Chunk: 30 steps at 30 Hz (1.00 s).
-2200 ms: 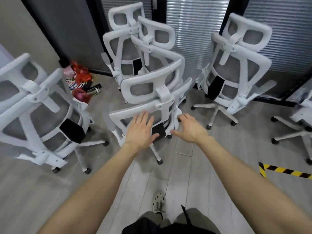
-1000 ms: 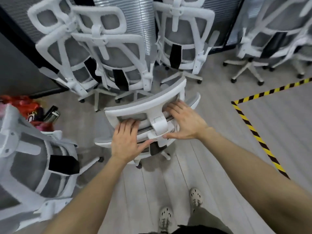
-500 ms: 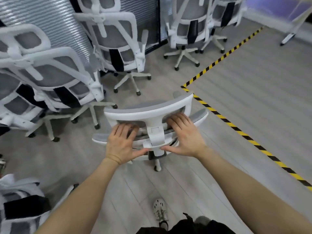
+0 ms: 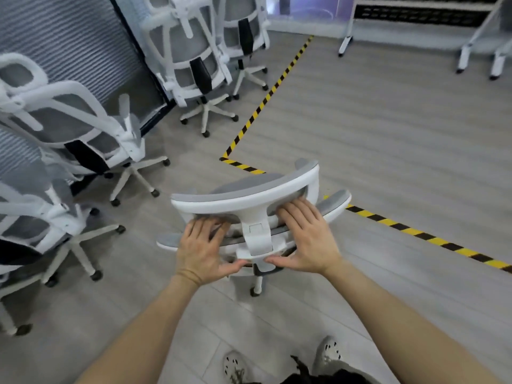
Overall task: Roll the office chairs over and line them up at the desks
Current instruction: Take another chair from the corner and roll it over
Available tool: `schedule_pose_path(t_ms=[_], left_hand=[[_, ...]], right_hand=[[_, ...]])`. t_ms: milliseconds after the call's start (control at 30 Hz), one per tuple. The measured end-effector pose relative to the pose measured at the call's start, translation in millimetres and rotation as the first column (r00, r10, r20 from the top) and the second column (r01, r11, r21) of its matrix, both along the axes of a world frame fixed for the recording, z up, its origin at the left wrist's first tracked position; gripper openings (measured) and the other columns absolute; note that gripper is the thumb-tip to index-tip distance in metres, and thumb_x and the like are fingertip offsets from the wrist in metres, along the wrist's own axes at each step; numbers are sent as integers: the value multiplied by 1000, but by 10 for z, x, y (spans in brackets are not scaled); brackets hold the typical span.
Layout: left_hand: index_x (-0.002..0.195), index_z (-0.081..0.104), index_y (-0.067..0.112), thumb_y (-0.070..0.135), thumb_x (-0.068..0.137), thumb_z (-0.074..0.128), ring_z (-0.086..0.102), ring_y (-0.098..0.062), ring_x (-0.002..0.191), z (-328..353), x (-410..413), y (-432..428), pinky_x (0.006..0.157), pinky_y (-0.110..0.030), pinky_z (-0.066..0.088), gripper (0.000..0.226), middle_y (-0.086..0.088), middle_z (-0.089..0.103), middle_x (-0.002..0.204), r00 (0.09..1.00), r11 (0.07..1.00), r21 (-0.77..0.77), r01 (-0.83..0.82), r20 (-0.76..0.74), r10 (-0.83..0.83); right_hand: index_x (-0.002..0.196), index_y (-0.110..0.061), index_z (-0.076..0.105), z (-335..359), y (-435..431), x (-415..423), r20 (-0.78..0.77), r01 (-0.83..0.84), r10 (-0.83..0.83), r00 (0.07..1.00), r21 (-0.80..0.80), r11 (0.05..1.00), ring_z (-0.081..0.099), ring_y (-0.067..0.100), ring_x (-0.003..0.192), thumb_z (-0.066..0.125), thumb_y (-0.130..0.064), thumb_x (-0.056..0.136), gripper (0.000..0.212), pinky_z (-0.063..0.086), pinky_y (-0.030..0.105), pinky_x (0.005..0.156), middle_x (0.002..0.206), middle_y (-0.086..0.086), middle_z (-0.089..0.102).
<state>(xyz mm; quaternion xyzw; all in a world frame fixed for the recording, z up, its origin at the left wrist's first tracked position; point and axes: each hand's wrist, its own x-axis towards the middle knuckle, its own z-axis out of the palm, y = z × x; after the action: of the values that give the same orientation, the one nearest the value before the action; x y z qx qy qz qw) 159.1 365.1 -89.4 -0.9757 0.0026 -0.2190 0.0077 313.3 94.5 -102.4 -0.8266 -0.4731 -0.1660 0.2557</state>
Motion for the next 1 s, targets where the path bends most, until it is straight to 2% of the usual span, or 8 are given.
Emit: schedule_pose_path(t_ms=[100,233,467,633,767,1000], left_hand=[[117,78,8,84,72,77,68,-43,116,13,553,-503,105,-55,50,88,-18,70,123,998,997,-37,69,16,-68],[120,77,9,87,75,73,65,-44,119,4,1303,-1196,106,-55,49,90,-17,68,126,989,989,-47,139,-36,-141],[119,77,8,91,76,69,66,-44,111,-36,2774,-2352,102,-57,52,94,-19,68,121,959,959,-31,282,19,-281],[115,78,5,90,73,72,67,-45,106,-93,3930,-3086,99,-58,52,95,-21,68,116,910,912,-28,410,76,-407],[120,77,6,89,74,71,65,-44,106,-75,5021,-3730,101,-56,52,95,-19,67,116,859,861,-18,509,77,-506],[133,68,11,95,83,56,59,-39,115,55,6682,-5268,114,-55,45,99,-14,61,125,811,811,-47,583,-38,-584]], right_hand=[[142,-3,68,-13,-594,358,0,83,-83,997,-18,996,56,39,145,74,-89,78,108,34,57,130,148,14,65],[143,-4,67,13,-1405,830,4,187,-187,982,-28,982,53,40,147,72,-88,80,106,31,55,132,150,14,63],[155,-7,58,48,-2696,1790,-10,338,-340,940,-99,936,46,35,155,65,-90,84,110,26,56,134,158,10,56],[149,-6,63,24,-3450,2486,18,496,-495,868,-12,868,51,36,149,70,-87,81,105,29,56,133,152,11,60],[148,-6,64,22,-4084,3208,45,591,-591,805,23,807,53,34,148,74,-86,79,106,32,56,131,149,10,62],[159,-9,53,137,-5560,4552,39,682,-685,727,-157,714,42,35,156,63,-89,87,108,24,56,135,160,10,53]])
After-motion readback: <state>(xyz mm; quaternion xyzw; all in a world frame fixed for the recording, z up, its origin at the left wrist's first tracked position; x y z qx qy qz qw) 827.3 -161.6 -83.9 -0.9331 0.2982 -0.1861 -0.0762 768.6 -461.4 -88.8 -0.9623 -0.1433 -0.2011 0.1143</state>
